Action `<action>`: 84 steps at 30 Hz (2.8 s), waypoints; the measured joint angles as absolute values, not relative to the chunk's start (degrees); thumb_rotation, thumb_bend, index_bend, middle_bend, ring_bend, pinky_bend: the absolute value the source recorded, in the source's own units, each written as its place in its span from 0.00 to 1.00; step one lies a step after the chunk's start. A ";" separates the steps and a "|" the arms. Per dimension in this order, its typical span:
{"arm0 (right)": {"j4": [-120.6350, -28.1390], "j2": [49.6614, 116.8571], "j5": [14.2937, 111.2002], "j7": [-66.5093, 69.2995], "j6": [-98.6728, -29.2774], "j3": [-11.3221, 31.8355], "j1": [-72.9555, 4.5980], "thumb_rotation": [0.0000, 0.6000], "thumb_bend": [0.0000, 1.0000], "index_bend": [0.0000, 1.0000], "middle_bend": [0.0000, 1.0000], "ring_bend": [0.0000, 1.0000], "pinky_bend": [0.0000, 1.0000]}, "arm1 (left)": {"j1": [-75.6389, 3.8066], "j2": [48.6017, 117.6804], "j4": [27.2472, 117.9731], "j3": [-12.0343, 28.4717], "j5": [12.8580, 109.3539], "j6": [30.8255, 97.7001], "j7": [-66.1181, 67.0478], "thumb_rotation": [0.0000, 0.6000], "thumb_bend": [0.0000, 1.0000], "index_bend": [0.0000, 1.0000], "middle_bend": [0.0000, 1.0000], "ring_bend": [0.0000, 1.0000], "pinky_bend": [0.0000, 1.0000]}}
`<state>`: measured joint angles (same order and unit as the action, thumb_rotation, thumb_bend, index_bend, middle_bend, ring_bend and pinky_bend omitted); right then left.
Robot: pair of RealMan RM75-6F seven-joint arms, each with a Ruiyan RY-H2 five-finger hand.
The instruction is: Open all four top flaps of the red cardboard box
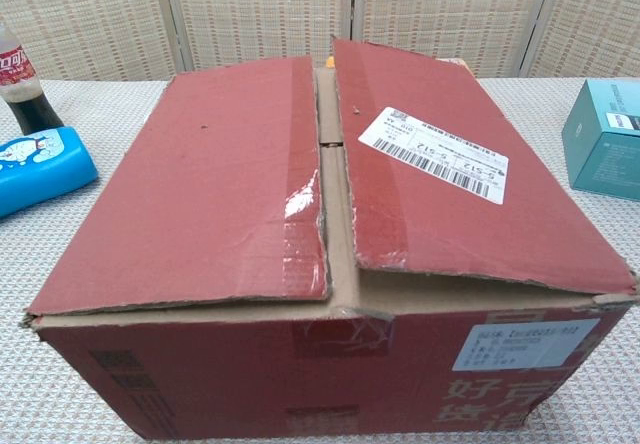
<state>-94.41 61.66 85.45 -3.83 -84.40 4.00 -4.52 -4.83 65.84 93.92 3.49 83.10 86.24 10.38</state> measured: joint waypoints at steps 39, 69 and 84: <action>-116.01 46.39 101.67 2.98 -57.39 6.44 -29.02 0.98 0.20 0.11 0.09 0.07 0.00 | -3.18 63.58 96.45 2.90 83.34 87.88 10.22 1.00 0.29 0.10 0.05 0.10 0.00; -121.26 54.15 86.32 1.55 -31.56 12.04 -54.92 0.60 0.12 0.38 0.34 0.16 0.00 | -2.07 62.38 97.91 2.43 81.90 87.10 9.86 1.00 0.29 0.12 0.05 0.10 0.00; -124.41 51.85 83.55 -4.15 -37.62 10.22 -52.28 0.59 0.12 0.49 0.49 0.32 0.00 | -2.55 61.93 97.89 3.25 81.66 86.88 9.68 1.00 0.29 0.13 0.05 0.10 0.00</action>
<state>-124.41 51.85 83.55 -4.15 -37.62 10.22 -52.28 -2.55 61.93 97.89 3.25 81.66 86.88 9.68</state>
